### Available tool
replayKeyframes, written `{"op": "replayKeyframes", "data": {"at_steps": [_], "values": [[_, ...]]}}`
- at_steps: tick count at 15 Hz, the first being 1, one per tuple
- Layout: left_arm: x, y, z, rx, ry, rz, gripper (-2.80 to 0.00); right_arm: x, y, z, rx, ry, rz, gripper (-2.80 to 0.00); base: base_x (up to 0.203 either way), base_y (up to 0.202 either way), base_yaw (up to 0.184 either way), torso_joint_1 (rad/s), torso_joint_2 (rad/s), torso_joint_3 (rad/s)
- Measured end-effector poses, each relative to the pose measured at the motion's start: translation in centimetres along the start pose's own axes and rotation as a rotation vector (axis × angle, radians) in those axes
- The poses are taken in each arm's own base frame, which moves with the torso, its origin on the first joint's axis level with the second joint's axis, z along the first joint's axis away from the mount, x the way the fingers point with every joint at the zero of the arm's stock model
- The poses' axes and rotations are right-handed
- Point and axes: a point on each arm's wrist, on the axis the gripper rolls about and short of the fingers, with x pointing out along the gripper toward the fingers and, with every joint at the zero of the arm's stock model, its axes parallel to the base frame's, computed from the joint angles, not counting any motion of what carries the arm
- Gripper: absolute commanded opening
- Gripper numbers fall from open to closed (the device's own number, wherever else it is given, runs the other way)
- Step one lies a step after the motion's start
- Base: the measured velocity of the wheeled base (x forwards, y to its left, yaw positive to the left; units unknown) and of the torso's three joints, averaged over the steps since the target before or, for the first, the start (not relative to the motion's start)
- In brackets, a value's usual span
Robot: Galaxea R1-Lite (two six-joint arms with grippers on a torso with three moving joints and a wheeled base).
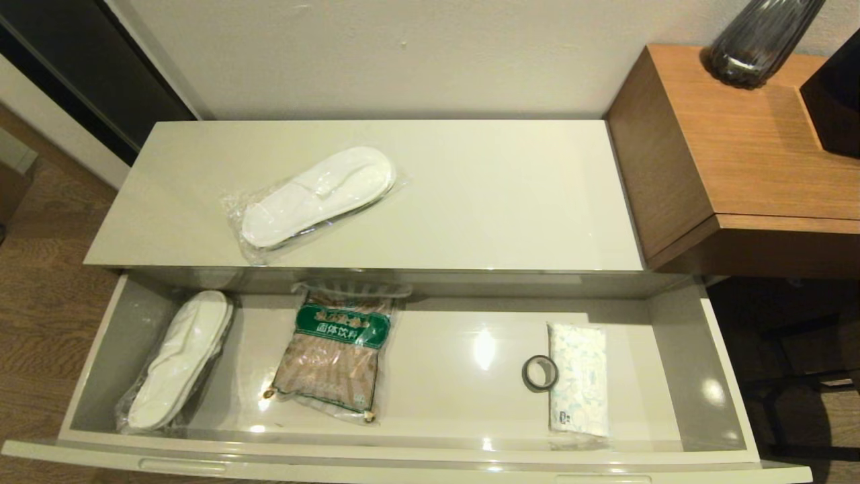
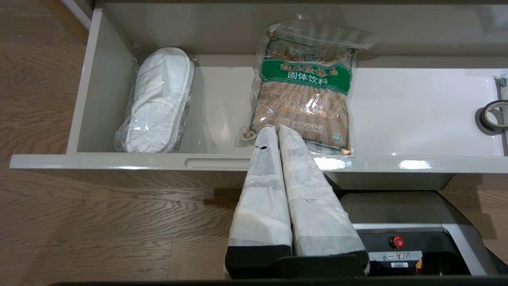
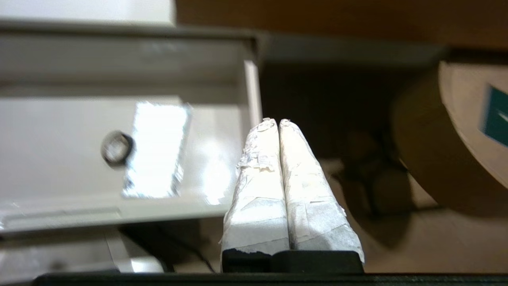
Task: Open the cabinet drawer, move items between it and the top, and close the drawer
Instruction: Pick up the disposable slippers on the table
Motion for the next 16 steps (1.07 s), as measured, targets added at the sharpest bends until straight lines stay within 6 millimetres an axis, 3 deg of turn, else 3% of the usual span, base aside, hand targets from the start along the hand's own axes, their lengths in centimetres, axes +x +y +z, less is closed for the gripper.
{"op": "replayKeyframes", "data": {"at_steps": [2, 7, 16], "values": [[0.0, 0.0, 0.0, 0.000, 0.001, 0.000, -2.80, 0.4, 0.4, -0.9, 0.021, -0.047, 0.108, -2.80, 0.000, 0.000, 0.000, 0.000, 0.00, 0.000], [0.0, 0.0, 0.0, 0.000, 0.001, 0.000, -2.80, 0.3, 0.9, -2.6, 0.054, 0.089, 0.225, -2.80, 0.000, 0.000, 0.000, 0.000, 0.00, 0.000], [0.0, 0.0, 0.0, 0.000, 0.000, 0.000, -2.80, 0.4, 0.9, -2.4, 0.074, 0.059, 0.215, -2.80, 0.000, 0.000, 0.000, 0.000, 0.00, 0.000]]}}
